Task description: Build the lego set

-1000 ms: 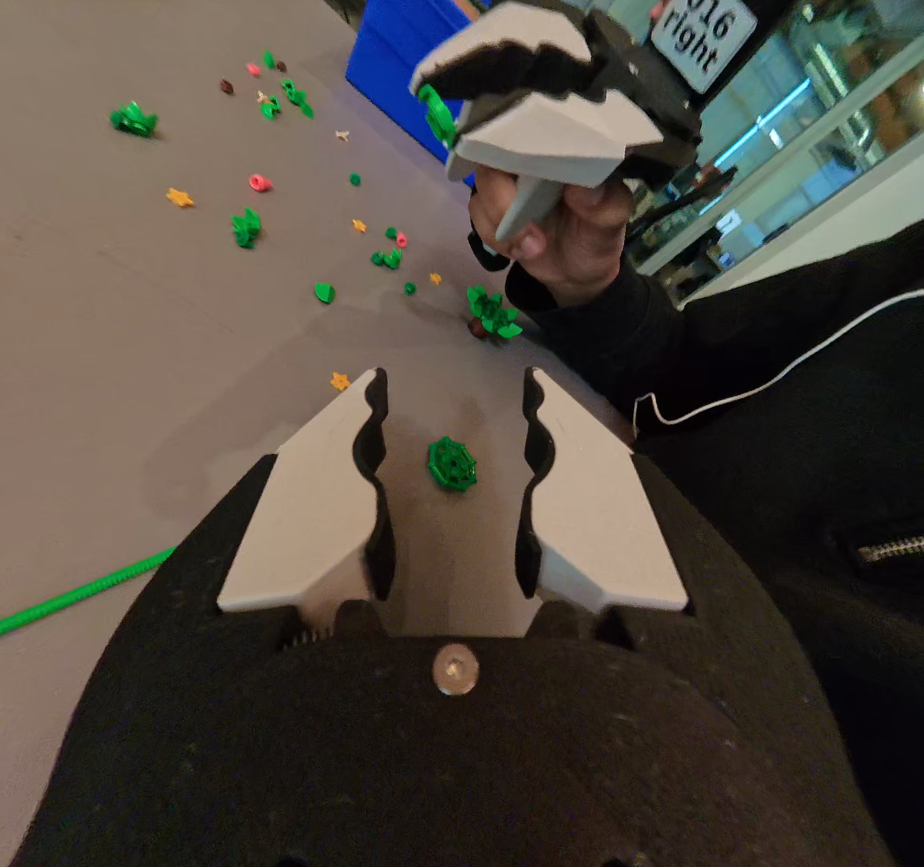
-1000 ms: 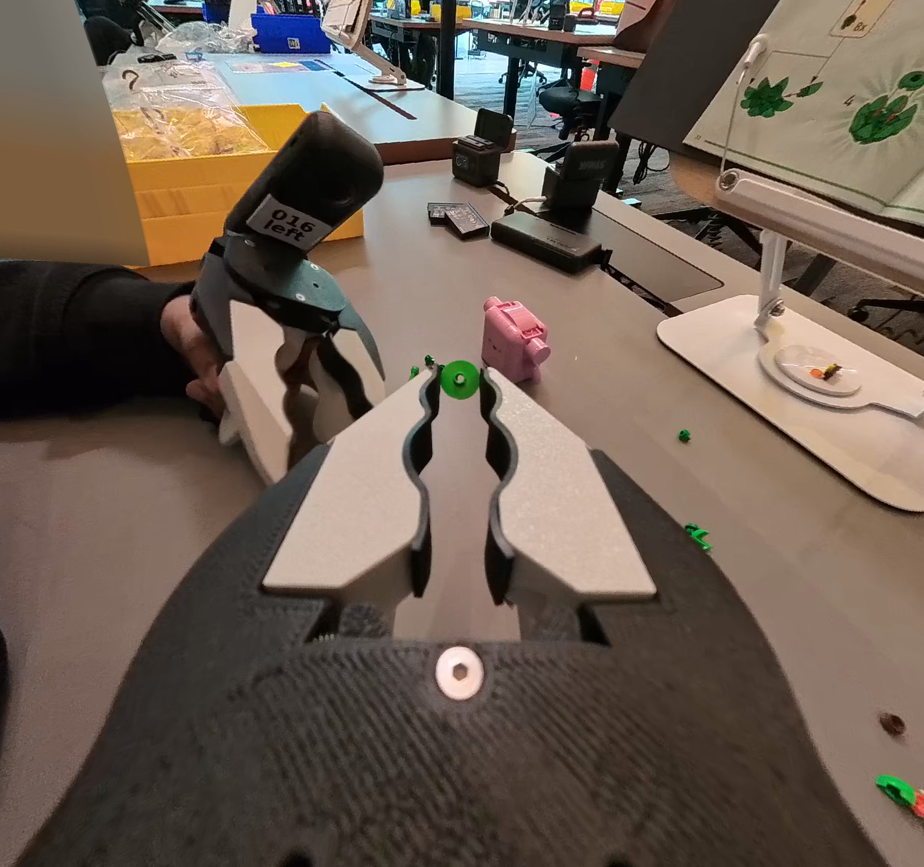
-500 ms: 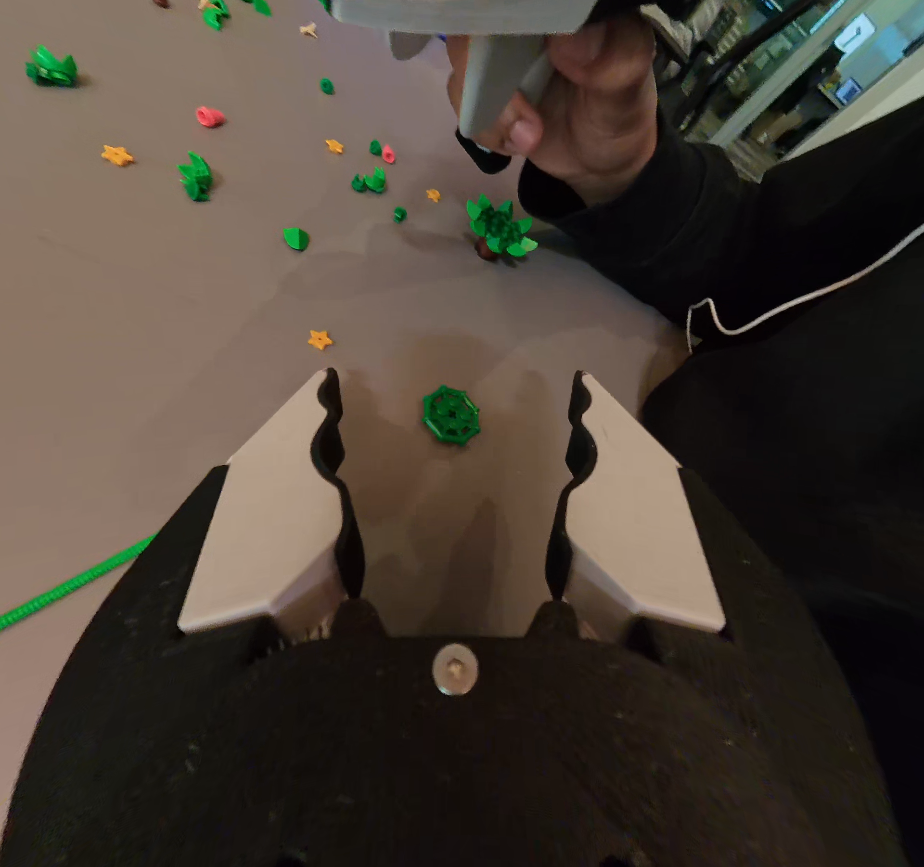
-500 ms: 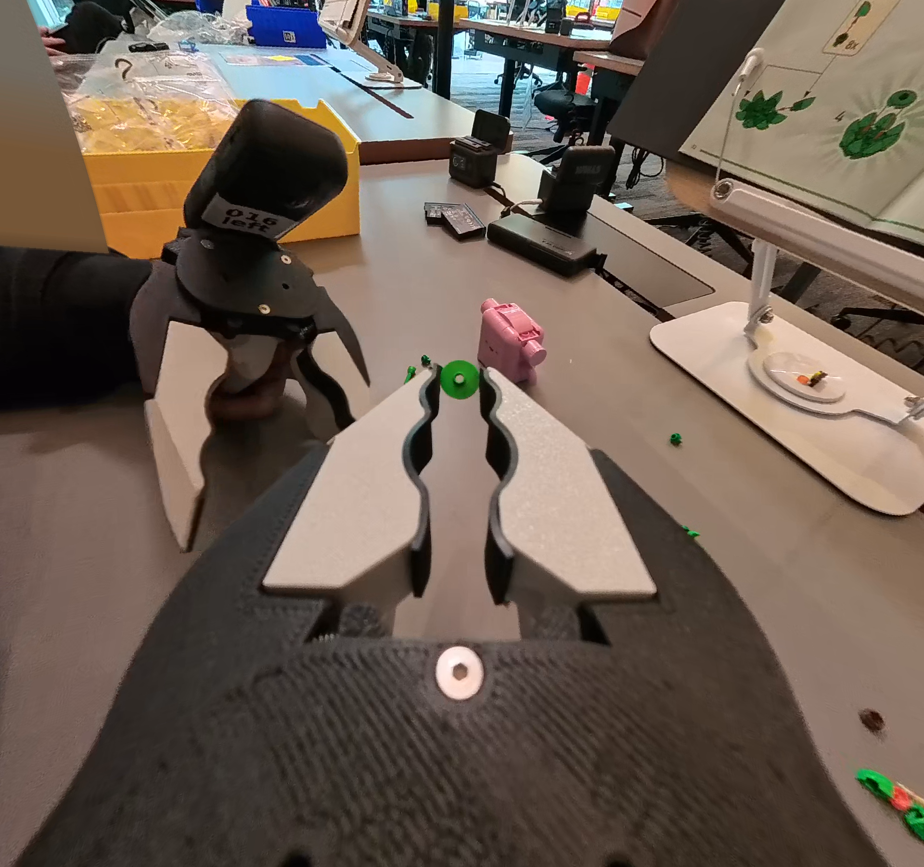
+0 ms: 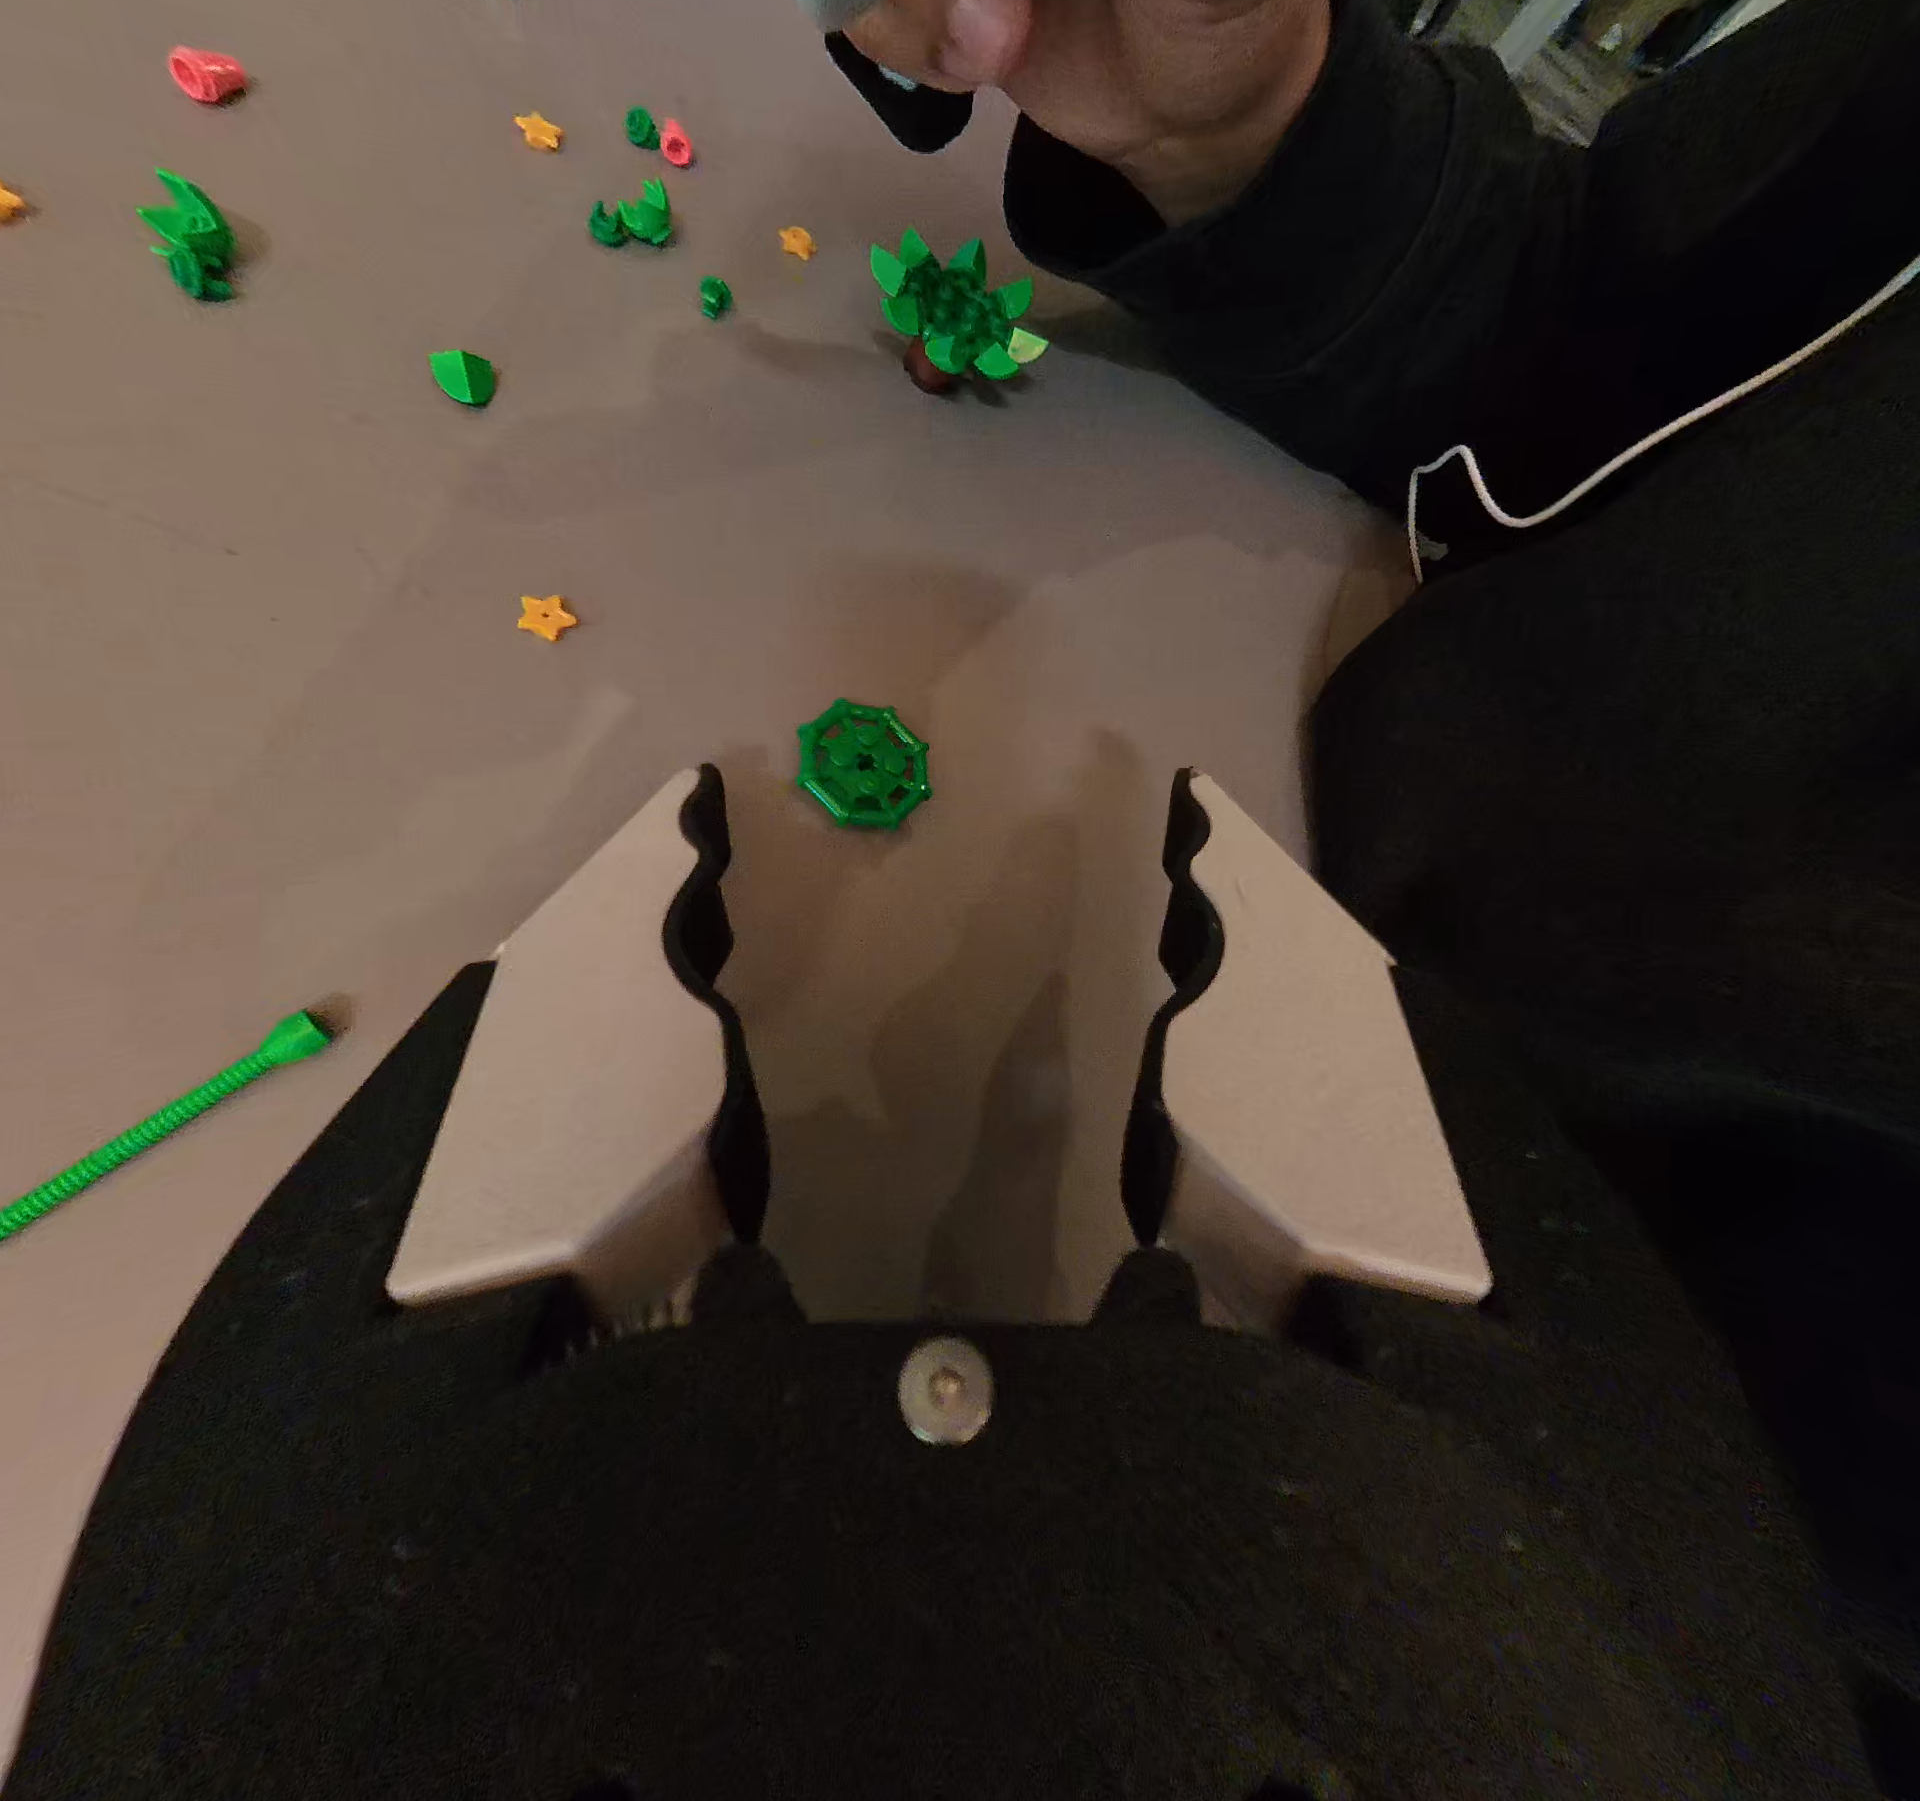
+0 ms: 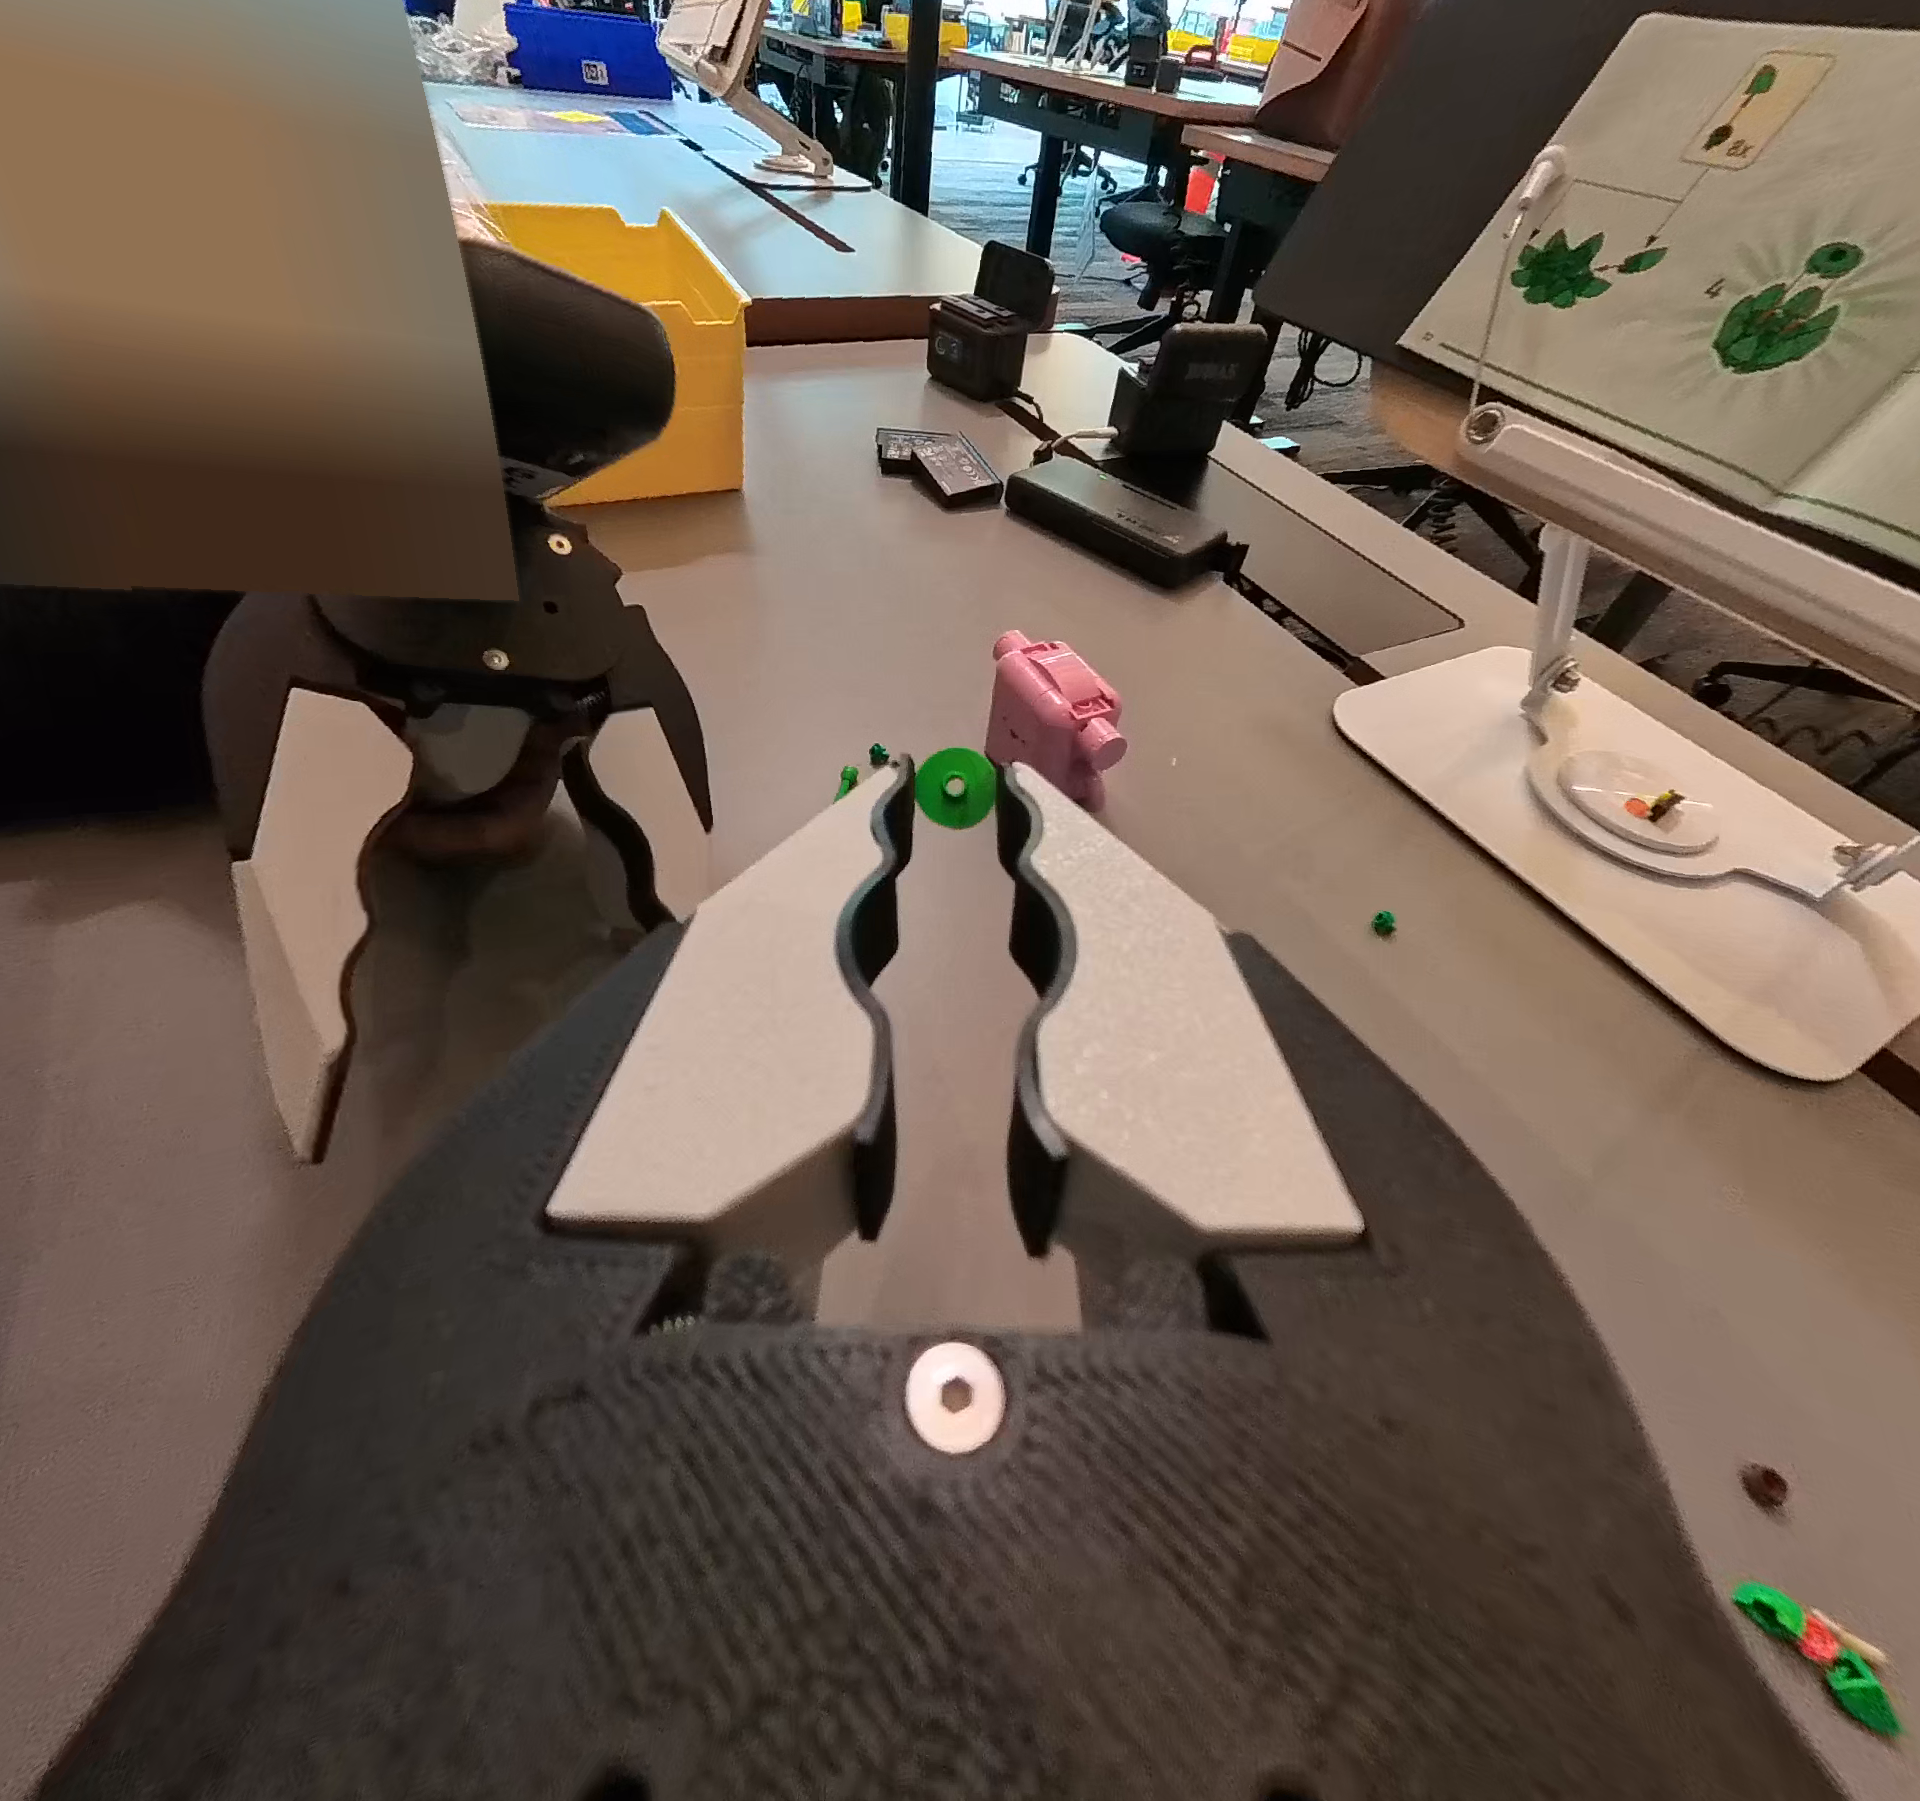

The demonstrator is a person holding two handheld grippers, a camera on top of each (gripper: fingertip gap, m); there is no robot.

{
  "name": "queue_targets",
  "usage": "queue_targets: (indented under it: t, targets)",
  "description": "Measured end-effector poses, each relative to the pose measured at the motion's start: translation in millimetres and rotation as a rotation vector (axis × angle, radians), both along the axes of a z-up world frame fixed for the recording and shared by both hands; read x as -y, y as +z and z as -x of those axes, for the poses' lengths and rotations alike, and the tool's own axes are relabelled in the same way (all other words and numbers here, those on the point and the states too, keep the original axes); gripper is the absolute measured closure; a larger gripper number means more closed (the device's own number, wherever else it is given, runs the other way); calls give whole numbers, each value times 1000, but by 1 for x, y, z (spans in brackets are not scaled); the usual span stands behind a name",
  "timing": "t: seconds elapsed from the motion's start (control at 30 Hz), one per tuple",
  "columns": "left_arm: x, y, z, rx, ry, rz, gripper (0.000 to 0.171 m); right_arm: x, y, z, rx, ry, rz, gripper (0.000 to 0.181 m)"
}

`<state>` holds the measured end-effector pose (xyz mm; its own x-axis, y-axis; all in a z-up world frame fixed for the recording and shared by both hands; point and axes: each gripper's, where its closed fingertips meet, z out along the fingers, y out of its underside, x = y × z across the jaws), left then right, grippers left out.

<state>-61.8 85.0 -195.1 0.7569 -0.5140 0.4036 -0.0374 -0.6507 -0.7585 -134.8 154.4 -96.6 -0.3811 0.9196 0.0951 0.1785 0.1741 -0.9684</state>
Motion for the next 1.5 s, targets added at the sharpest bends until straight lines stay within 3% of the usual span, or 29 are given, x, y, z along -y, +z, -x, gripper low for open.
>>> queue_targets:
  t: [0.3, 0.47, 0.67, 0.83, 1.0, 1.23, 1.37, 1.5]
  targets:
    - [-6, 3, 6, -27, 33, -47, 106, 7, -8, -1, 72, 30, 11, 168]
    - [-14, 17, 35, -61, 147, -121, 126, 14, -44, -11, 315, 80, -48, 167]
    - [-26, 44, 83, 4, 363, -266, 144, 16, -100, -54, 706, 137, -137, 167]
    - [-30, 43, 94, 4, 426, -289, 149, 8, -113, -60, 769, 101, -170, 167]
    - [-31, 41, 97, -20, 440, -302, 150, -28, -100, -50, 687, -49, -172, 167]
    - [-32, 43, 103, -15, 474, -321, 153, -143, -82, -70, 606, -485, -89, 167]
    - [-33, 44, 106, -5, 495, -330, 154, -164, -92, -91, 646, -548, 60, 167]
    - [-33, 47, 109, 17, 512, -348, 154, -177, -113, -101, 722, -602, 49, 167]
